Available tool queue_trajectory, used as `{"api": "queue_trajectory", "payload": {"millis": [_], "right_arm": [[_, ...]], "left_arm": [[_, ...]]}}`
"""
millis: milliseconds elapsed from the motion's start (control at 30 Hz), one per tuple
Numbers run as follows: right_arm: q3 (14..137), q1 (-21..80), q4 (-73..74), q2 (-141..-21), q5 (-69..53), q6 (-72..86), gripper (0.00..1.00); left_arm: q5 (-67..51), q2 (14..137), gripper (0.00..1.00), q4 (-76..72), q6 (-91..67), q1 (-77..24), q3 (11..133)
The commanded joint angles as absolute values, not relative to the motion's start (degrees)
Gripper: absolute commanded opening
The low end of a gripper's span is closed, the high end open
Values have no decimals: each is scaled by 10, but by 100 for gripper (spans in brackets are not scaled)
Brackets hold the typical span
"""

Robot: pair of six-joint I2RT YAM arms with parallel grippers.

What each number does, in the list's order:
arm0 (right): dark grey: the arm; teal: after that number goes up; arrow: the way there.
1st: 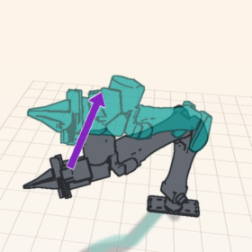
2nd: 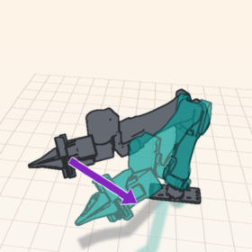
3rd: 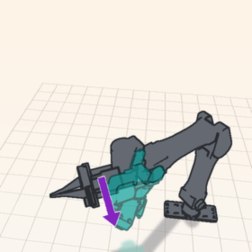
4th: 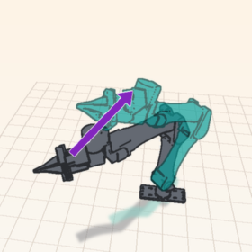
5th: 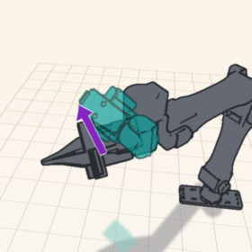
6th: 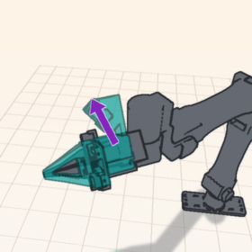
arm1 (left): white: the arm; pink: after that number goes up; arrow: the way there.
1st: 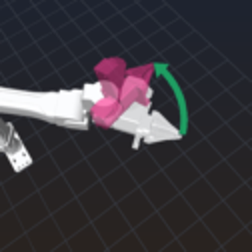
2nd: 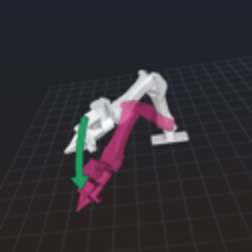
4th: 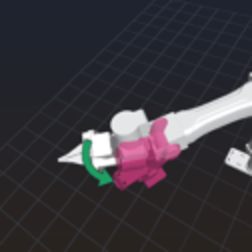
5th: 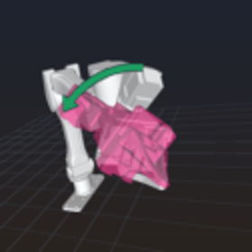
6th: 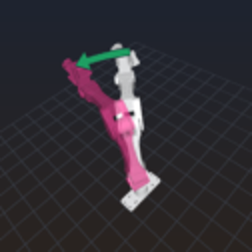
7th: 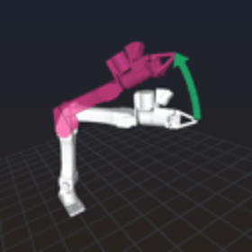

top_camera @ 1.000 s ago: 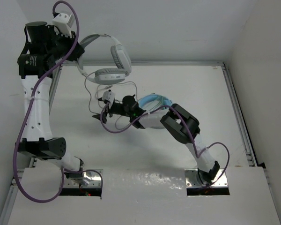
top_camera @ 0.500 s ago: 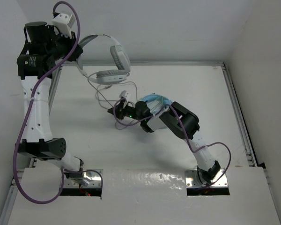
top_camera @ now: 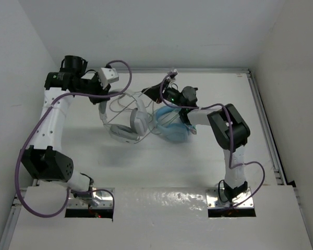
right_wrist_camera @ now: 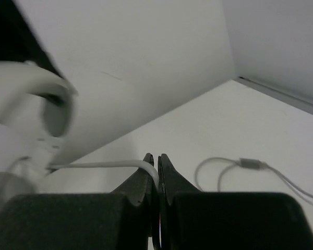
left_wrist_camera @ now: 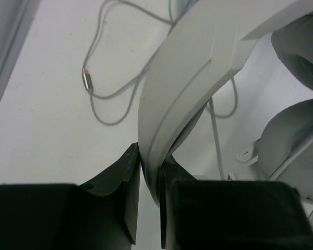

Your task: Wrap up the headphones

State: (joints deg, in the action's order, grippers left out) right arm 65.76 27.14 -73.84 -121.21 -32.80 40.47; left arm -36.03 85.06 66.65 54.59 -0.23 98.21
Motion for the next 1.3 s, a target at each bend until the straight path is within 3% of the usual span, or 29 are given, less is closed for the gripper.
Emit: {"api": "queue_trajectory", "payload": {"millis": [0, 133, 267, 500, 600, 867, 933, 1033, 1100, 1167, 1267], "right_arm": [[682, 265, -720, -1115, -345, 368, 0], [684, 269, -662, -1082, -346, 355, 0], [703, 295, -582, -1067, -322, 310, 0], [879, 362, -148, -1056, -246, 102, 0], [913, 364, -84, -1057, -243, 113, 0], [1032, 375, 115, -1092, -272, 137, 0], [1027, 379, 108, -1085, -304, 166, 0], [986, 387, 13, -1064, -377, 247, 8], [953, 397, -109, -1054, -457, 350, 8], [928, 412, -224, -1045, -474, 435, 8], [912, 447, -274, -1060, -462, 474, 13]], "left_arm": [[-297, 828, 0, 731, 695, 6, 941], [-195, 828, 0, 632, 645, 6, 897], [-78, 831, 0, 556, 624, -57, 842], [259, 844, 0, 309, 527, -115, 755], [356, 848, 0, 187, 516, -114, 732], [421, 857, 0, 109, 476, -114, 727], [428, 867, 0, 100, 463, -114, 720], [411, 893, 0, 137, 424, -114, 741], [389, 908, 0, 158, 408, -113, 756], [356, 915, 0, 197, 375, -104, 777], [281, 932, 0, 266, 328, -87, 835]]}}
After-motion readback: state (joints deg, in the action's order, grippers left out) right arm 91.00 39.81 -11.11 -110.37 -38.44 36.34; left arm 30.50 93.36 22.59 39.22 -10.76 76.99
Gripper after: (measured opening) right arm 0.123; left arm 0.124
